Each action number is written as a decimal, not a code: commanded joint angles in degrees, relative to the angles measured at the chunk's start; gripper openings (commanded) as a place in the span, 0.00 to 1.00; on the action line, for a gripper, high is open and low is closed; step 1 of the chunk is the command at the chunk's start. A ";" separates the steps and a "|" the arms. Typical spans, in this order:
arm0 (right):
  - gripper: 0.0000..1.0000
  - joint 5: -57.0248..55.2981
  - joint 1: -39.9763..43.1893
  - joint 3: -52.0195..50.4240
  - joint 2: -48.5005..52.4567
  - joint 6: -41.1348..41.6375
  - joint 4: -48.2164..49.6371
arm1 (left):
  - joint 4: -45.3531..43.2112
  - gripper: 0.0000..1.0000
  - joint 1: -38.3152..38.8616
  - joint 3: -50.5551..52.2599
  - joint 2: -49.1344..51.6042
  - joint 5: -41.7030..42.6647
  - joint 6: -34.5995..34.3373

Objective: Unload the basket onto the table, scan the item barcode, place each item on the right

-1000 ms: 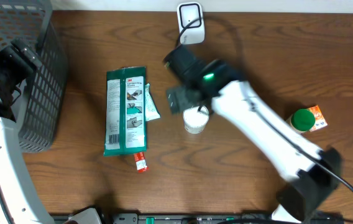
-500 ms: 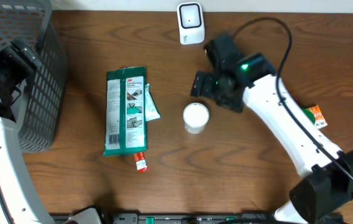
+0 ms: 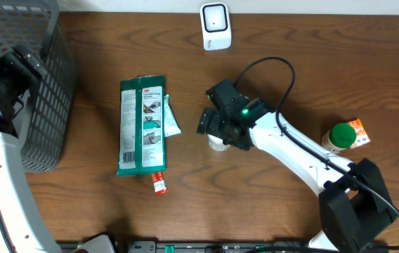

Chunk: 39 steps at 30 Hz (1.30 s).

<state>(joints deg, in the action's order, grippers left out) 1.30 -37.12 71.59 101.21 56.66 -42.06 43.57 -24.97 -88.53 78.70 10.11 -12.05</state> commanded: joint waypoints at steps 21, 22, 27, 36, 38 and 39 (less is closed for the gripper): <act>0.74 -7.50 -1.44 -0.59 0.04 -22.12 1.88 | 0.09 0.93 -0.13 -0.52 -0.07 -0.31 -0.31; 0.73 -7.50 -1.44 -0.59 0.04 -22.99 2.32 | 0.09 0.93 -0.13 -0.52 -0.07 -0.31 -0.31; 0.75 -7.50 -1.44 -0.59 0.04 -31.41 6.69 | 0.09 0.93 -0.13 -0.52 -0.07 -0.31 -0.31; 0.84 -7.45 -1.44 0.37 -0.20 -46.64 7.34 | 0.09 0.93 -0.13 -0.52 -0.07 -0.31 -0.31; 0.87 -7.43 -1.44 1.16 -0.48 -48.87 5.16 | 0.07 0.93 -0.13 -0.52 -0.07 -0.31 -0.31; 0.88 -7.45 -1.44 1.70 -0.70 -50.07 3.74 | 0.07 0.93 -0.13 -0.52 -0.07 -0.31 -0.31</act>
<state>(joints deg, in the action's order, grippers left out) -5.21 -38.13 71.35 101.21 13.28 -36.64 43.57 -24.97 -88.53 78.70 10.13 -12.05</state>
